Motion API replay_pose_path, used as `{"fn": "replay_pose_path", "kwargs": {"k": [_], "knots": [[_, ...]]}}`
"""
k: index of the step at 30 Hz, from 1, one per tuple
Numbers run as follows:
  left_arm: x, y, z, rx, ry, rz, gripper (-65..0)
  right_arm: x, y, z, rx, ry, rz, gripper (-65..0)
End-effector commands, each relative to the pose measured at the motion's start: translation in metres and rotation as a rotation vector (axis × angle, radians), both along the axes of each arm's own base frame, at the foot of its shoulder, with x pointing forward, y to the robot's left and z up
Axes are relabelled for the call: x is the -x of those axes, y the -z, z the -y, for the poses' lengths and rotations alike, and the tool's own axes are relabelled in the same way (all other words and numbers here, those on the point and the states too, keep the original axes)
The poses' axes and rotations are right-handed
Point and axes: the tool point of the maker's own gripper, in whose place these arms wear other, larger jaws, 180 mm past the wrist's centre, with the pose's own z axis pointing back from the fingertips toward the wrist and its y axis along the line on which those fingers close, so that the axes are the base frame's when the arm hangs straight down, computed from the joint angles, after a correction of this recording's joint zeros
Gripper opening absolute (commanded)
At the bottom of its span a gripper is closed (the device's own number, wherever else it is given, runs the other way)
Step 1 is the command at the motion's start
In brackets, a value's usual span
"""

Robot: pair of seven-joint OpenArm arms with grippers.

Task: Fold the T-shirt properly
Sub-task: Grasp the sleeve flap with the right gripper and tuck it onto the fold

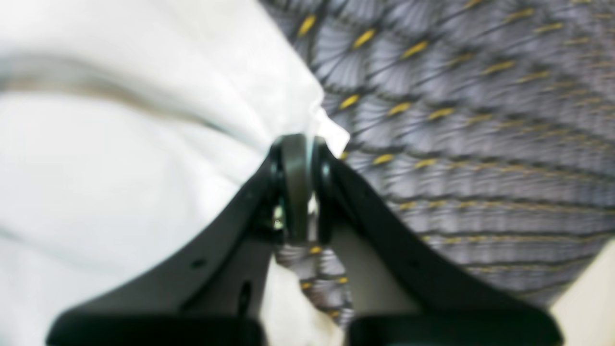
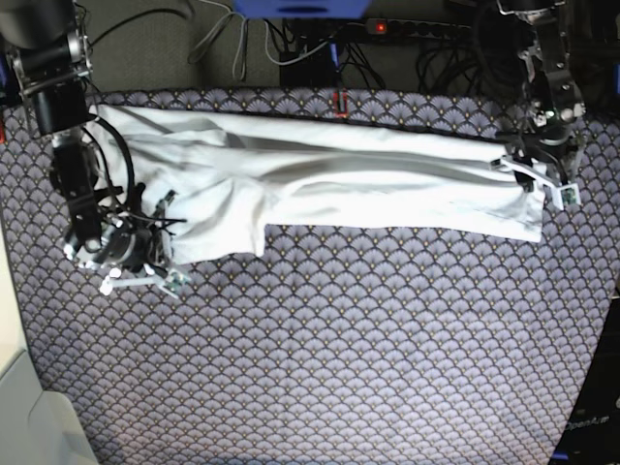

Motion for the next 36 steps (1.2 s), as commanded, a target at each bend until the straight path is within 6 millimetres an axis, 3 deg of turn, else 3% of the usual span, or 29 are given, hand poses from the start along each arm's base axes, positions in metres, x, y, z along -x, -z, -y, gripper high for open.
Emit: {"fn": "replay_pose_path", "kwargs": {"k": [1,5,8,12,21,36], "knots": [[0.001,-0.001,-0.002,-0.007,0.007,-0.010,-36.6,-0.013,-0.030,0.005,0.001,0.002,0.090,-64.8],[0.001,-0.001,-0.002,-0.007,0.007,-0.010,-36.6,-0.002,-0.067,0.001,0.036,-0.018,0.184,-64.8],[0.000,-0.002,-0.002,-0.007,0.007,-0.008,-36.6,0.011,-0.090,0.010,0.072,0.004,0.239,-64.8],[-0.002,-0.003,-0.002,-0.007,0.007,-0.004,-36.6,0.030,-0.103,0.017,0.091,0.031,0.268,-64.8],[-0.003,-0.003,-0.002,-0.007,0.008,-0.003,-36.6,0.081,-0.070,0.045,0.100,0.115,0.160,-64.8],[-0.004,-0.005,-0.004,-0.014,0.010,-0.001,-36.5,0.115,-0.045,0.053,0.103,0.145,0.067,-64.8]]}}
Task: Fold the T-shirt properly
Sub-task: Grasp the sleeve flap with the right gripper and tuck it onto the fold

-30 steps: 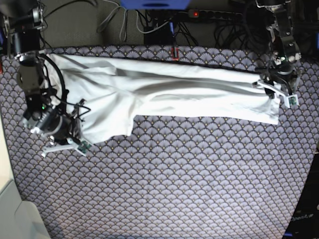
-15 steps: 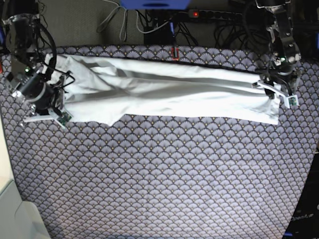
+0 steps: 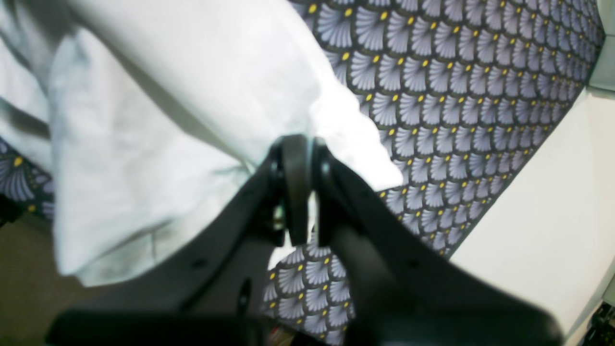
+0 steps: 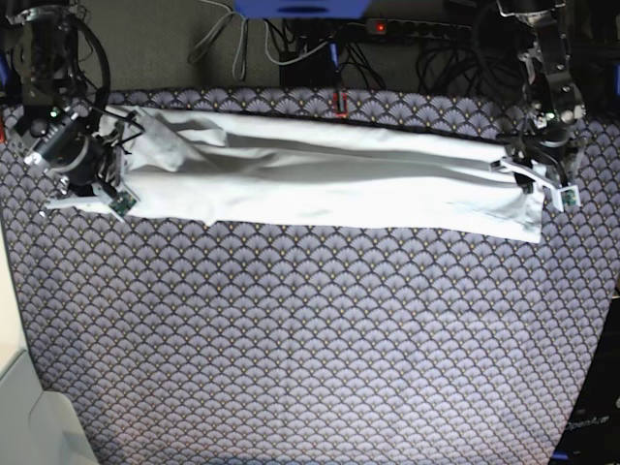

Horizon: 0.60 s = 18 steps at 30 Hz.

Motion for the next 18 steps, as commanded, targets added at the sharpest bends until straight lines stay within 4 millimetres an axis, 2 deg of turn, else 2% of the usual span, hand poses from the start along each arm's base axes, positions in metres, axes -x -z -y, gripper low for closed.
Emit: {"fn": "replay_pose_path", "kwargs": {"k": [1,7,18], "knots": [[-0.002,-0.004,-0.003,-0.013,0.010,-0.003,-36.5,-0.003,-0.007,0.007,0.024,0.006,0.020,-64.8],[-0.002,-0.003,-0.003,-0.012,0.009,-0.003,-36.5,0.000,0.001,-0.002,-0.012,0.017,0.005,-64.9],[-0.001,-0.006,-0.004,-0.017,0.009,0.003,-36.6,0.013,0.053,0.003,-0.100,0.072,-0.107,-64.6]]}}
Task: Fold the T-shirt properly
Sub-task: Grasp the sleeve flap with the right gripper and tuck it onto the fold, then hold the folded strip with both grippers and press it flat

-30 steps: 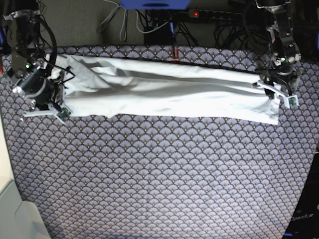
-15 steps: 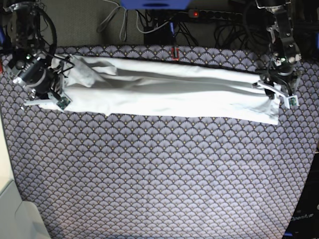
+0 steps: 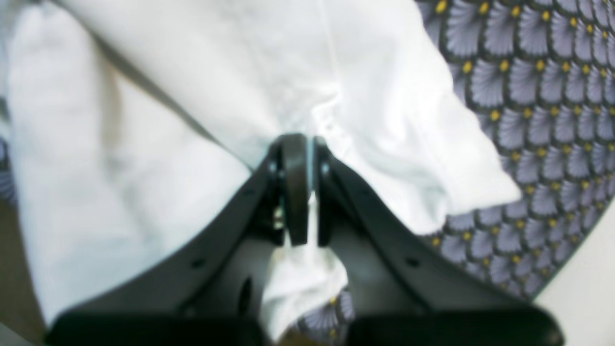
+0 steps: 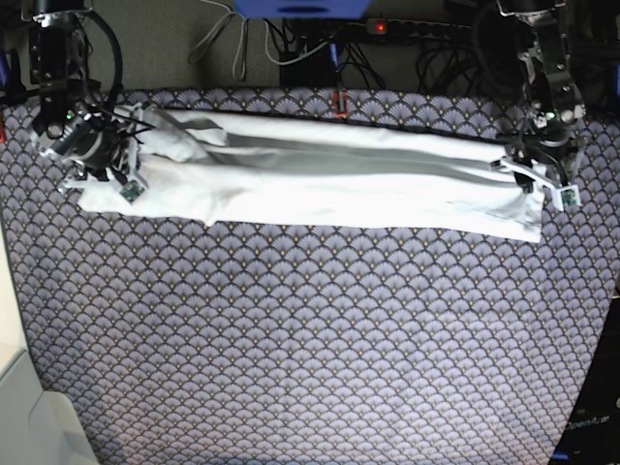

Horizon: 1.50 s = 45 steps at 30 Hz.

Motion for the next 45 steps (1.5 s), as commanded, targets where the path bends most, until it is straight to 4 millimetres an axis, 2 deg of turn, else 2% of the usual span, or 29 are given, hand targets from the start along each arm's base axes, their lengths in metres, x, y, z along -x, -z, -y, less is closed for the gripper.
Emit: {"fn": "replay_pose_path", "kwargs": {"k": [1,5,11,13,16,18,22,27,30,35,38,41,45], "knots": [[-0.002,-0.006,-0.004,-0.016,0.009,0.003,-36.6,-0.001,-0.001,0.009,0.020,0.009,-0.001,-64.6],[-0.001,-0.005,-0.003,-0.014,0.010,0.000,-36.5,0.004,0.005,0.016,0.031,0.017,-0.027,-62.7],[0.000,-0.005,-0.003,-0.014,0.010,-0.002,-36.1,0.004,0.004,0.021,0.044,0.018,-0.026,-49.0],[0.000,-0.005,-0.003,-0.014,0.010,-0.002,-33.5,0.002,0.001,0.027,0.061,0.014,-0.025,-45.4],[0.000,-0.004,-0.003,-0.013,0.009,-0.002,-28.3,-0.001,-0.003,0.033,0.076,0.012,-0.016,-43.8],[0.000,-0.004,-0.002,-0.011,0.009,-0.002,-25.9,-0.004,-0.011,0.035,0.090,0.001,0.007,-43.9],[-0.002,-0.005,-0.002,-0.010,0.009,0.003,-25.0,-0.012,-0.043,0.046,0.114,0.033,0.104,-43.6],[-0.003,-0.005,-0.001,-0.008,0.008,0.006,-25.0,-0.021,-0.083,0.048,0.160,0.035,0.208,-43.6],[-0.004,-0.006,-0.001,-0.007,0.008,0.008,-25.0,-0.014,-0.088,0.050,0.196,0.041,0.189,-43.6],[-0.004,-0.006,-0.001,-0.007,0.008,0.008,-25.0,-0.007,-0.079,0.036,0.152,0.071,0.172,-44.0],[-0.004,-0.006,-0.001,-0.007,0.008,0.008,-25.0,0.006,-0.066,0.025,0.109,0.085,0.140,-44.9],[-0.004,-0.006,-0.001,-0.007,0.008,0.008,-25.0,0.013,-0.059,0.015,0.077,0.092,0.123,-51.0],[-0.004,-0.006,-0.001,-0.007,0.008,0.008,-25.0,0.014,-0.057,0.011,0.063,0.097,0.122,-63.8]]}}
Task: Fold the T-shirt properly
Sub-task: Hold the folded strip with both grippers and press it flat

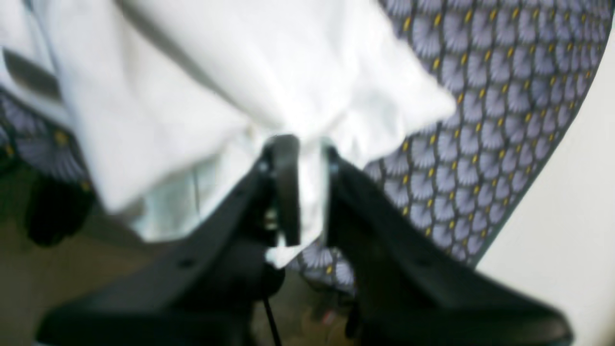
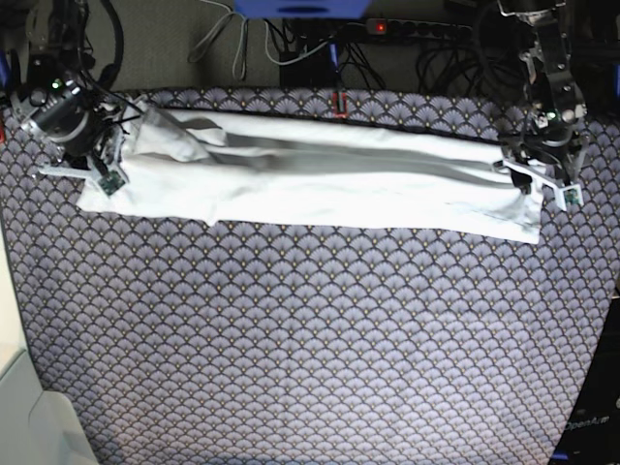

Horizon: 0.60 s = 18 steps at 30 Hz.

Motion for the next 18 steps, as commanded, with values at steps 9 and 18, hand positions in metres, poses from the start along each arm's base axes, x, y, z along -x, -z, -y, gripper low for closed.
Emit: {"fn": "replay_pose_path", "kwargs": {"k": [9,18], "knots": [[-0.002,-0.002,0.001,0.002,0.013,-0.003,-25.0,-0.006,-0.009,-0.013,-0.014,-0.028,0.034,-64.8],[-0.002,-0.001,0.001,-0.002,0.014,-0.005,-25.0,0.001,0.005,-0.066,-0.109,-0.113,-0.002,-64.8]]}}
